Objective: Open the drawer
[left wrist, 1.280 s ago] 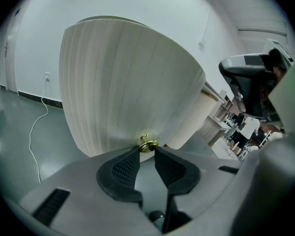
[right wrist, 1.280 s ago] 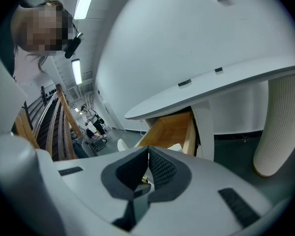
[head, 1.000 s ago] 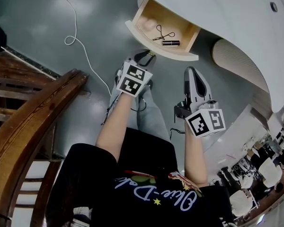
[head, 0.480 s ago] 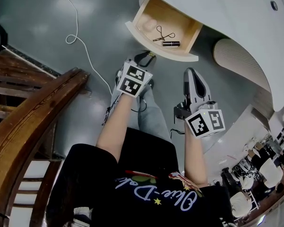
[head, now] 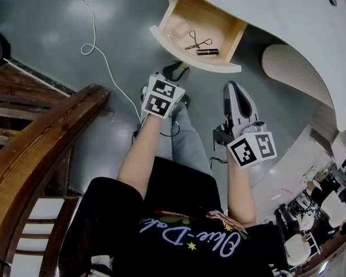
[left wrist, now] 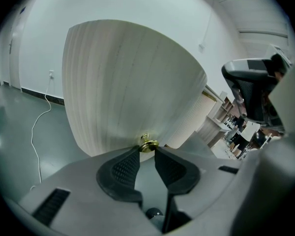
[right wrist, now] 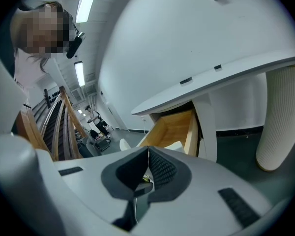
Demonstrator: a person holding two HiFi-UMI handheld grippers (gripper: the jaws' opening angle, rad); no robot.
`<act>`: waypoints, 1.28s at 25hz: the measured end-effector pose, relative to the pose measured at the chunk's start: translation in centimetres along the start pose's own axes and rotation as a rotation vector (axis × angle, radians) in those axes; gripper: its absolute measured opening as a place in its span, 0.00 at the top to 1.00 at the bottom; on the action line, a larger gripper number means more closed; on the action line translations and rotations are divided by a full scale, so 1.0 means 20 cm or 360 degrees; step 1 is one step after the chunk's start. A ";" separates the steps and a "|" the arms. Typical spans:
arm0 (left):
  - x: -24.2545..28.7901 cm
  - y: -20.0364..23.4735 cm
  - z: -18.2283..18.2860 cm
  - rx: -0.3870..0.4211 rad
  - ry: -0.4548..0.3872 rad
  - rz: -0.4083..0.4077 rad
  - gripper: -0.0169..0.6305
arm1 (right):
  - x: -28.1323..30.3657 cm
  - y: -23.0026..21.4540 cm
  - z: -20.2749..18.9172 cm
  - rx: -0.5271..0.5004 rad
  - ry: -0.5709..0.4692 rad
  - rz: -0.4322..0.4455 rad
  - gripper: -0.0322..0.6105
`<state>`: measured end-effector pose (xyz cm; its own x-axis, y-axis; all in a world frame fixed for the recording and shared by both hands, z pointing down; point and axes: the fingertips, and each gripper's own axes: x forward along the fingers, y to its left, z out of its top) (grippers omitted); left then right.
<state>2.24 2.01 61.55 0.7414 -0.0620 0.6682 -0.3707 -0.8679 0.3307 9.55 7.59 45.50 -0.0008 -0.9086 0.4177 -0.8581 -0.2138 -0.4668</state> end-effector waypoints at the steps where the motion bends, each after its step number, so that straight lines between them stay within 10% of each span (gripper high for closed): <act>1: -0.01 0.00 -0.01 0.0008 -0.0003 -0.0003 0.83 | -0.01 0.01 -0.01 -0.0007 -0.0013 -0.0003 0.95; 32: -0.04 -0.01 -0.02 -0.0030 0.0074 -0.0105 0.83 | -0.03 0.07 -0.06 0.0171 -0.0080 -0.0154 0.95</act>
<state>1.62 2.46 61.19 0.7380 0.0184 0.6745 -0.3327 -0.8598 0.3875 7.70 8.27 45.62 0.1072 -0.8980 0.4268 -0.7932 -0.3360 -0.5079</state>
